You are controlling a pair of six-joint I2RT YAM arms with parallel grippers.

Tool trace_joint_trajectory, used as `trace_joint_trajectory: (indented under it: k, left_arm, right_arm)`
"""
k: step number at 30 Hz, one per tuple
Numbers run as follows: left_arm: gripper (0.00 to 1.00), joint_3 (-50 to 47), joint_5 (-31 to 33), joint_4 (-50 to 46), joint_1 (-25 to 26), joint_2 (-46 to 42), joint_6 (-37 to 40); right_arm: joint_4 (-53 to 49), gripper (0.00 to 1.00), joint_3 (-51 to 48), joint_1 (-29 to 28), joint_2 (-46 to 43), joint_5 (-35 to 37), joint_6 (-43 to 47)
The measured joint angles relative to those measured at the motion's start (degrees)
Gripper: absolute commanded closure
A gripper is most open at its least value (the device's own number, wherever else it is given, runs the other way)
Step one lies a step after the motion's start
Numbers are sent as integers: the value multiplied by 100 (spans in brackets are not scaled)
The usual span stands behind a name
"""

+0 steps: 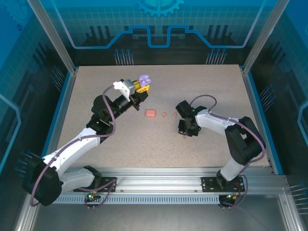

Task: Insert wireless bluetooth earbuds into charging case

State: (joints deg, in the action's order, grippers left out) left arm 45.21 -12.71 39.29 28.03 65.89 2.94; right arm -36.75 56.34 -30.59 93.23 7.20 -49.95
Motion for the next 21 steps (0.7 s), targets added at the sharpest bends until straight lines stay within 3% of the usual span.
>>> trace_joint_trajectory:
  k: [10, 21]
  left_arm:
    - [100, 72, -24, -9, 28, 7, 2]
    - [100, 387, -173, -9, 90, 140, 4]
  right_arm:
    - [107, 83, 546, 7, -1456, -186, 299]
    - [376, 82, 2949, 179, -1829, -754, 896]
